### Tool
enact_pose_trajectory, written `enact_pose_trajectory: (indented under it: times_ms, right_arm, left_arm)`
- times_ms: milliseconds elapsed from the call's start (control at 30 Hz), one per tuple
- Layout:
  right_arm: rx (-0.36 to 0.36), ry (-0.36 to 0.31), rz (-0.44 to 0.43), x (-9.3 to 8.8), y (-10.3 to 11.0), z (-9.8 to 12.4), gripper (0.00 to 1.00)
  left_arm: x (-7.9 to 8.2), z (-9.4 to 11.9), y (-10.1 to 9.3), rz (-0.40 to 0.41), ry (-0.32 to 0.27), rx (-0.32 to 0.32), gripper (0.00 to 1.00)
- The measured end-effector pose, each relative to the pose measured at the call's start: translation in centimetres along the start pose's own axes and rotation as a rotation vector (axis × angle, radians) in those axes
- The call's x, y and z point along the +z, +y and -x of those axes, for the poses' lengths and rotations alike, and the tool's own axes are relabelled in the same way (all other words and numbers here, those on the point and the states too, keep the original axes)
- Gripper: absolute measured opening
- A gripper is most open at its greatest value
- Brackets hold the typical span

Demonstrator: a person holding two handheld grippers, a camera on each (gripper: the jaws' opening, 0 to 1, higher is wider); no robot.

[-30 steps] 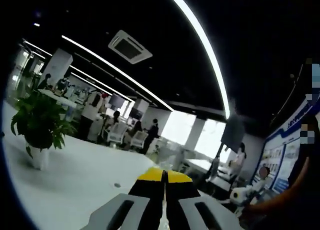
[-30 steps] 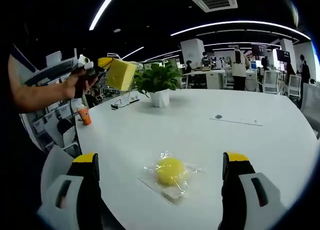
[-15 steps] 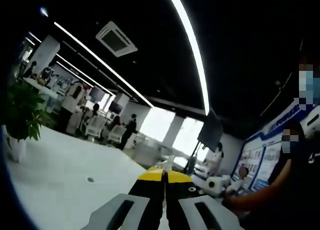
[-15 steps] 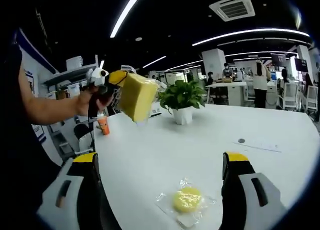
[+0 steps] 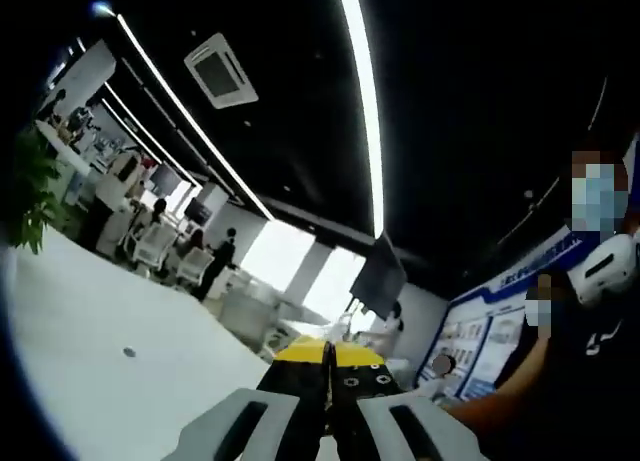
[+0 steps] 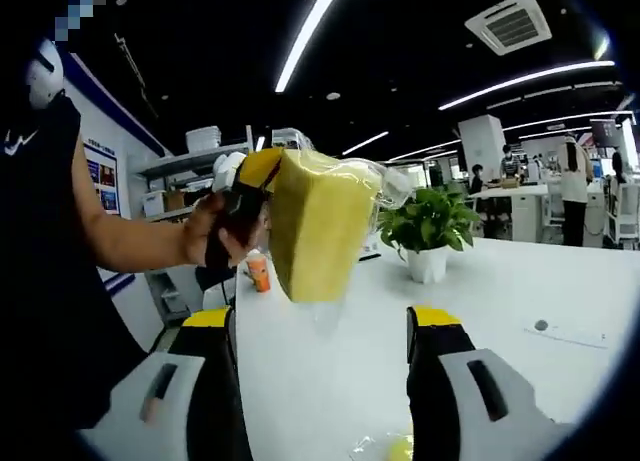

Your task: Compare the silicone blocks by pressing each to a similar depth, holding the contact briefly, and releasing to observe deformation and rebound differences across the visible hardness samples.

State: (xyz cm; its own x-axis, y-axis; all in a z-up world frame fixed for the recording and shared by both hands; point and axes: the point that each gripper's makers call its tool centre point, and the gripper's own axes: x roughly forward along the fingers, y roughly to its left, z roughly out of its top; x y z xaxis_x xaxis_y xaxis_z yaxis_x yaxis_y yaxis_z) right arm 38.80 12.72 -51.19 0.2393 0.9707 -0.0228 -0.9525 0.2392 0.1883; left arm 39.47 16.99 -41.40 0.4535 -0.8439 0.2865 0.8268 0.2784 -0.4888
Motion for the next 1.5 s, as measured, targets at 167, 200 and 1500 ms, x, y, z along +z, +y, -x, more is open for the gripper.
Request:
enact_pose_trajectory:
  times_ms: [167,200,1500]
  right_arm:
    - [0.016,-0.045,-0.044,1.7,0.0,-0.3,0.62]
    - [0.021,-0.060,-0.052,2.1,0.0,-0.3,0.61]
    - [0.071,0.075,-0.222,1.5,1.1,-0.3,0.06]
  left_arm:
    - [0.6,-0.4,-1.1,0.017,-0.019,-0.035,0.00]
    - [0.6,-0.4,-1.2,0.024,-0.021,-0.040,0.00]
    - [-2.4,-0.7,0.6,-0.218,0.156,0.094,0.00]
